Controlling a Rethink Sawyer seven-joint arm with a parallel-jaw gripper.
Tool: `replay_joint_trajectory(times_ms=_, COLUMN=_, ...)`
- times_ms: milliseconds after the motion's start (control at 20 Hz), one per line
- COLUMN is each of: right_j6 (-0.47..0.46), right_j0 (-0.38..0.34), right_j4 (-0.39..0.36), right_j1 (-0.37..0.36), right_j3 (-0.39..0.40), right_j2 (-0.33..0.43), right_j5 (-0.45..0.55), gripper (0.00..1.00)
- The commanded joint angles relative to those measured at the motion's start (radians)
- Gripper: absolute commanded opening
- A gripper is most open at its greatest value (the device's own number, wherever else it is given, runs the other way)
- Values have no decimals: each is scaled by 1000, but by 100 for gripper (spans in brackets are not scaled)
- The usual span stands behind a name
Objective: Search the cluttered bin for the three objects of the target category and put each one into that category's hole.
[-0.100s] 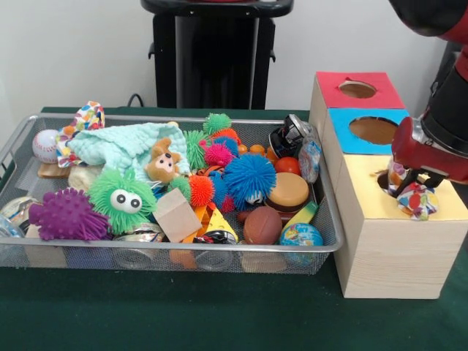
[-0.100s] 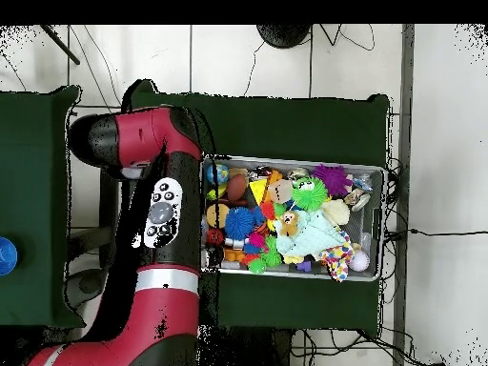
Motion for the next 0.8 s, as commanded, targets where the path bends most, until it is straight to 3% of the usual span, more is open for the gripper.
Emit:
replay_joint_trajectory(times_ms=50, right_j6=-19, right_j0=-76, right_j4=-100, right_j1=66, right_j3=219, right_j2=78, right_j5=-250, gripper=0)
replay_joint_trajectory(times_ms=250, right_j6=28, right_j0=-51, right_j4=-117, right_j1=82, right_j3=240, right_j2=25, right_j5=-180, gripper=0)
replay_joint_trajectory(times_ms=800, right_j6=39, right_j0=-80, right_j4=-87, right_j1=89, right_j3=325, right_j2=52, right_j5=-236, gripper=0)
